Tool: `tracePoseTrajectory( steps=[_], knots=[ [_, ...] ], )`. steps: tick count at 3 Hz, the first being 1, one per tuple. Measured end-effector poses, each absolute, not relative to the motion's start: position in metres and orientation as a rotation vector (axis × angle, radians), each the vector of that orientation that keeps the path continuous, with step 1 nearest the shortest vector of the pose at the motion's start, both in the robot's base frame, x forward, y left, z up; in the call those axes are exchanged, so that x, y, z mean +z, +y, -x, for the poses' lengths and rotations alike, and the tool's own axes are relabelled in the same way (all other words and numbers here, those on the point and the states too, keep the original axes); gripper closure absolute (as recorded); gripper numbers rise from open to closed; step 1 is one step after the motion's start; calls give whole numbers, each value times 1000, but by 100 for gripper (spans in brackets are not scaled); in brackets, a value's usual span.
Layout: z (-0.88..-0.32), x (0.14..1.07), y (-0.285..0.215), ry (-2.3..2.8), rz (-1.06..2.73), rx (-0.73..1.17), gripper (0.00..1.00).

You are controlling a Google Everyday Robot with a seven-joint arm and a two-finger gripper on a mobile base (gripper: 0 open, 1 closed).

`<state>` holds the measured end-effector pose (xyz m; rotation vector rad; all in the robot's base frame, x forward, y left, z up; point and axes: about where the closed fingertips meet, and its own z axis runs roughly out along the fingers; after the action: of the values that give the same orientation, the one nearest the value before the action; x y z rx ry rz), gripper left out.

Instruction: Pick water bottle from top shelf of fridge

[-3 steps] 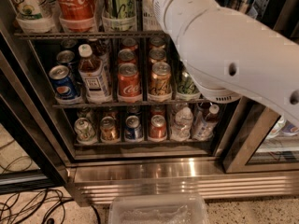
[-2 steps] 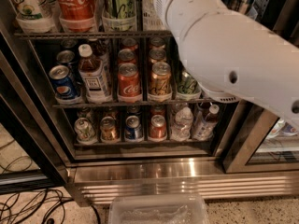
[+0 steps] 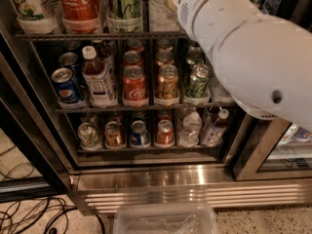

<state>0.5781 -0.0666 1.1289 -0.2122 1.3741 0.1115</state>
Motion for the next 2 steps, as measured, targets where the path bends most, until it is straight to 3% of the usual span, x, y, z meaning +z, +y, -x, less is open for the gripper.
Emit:
tracePoseTrajectory(
  steps=[2],
  knots=[
    [-547,1081,-70,1598,203,321,100]
  ],
)
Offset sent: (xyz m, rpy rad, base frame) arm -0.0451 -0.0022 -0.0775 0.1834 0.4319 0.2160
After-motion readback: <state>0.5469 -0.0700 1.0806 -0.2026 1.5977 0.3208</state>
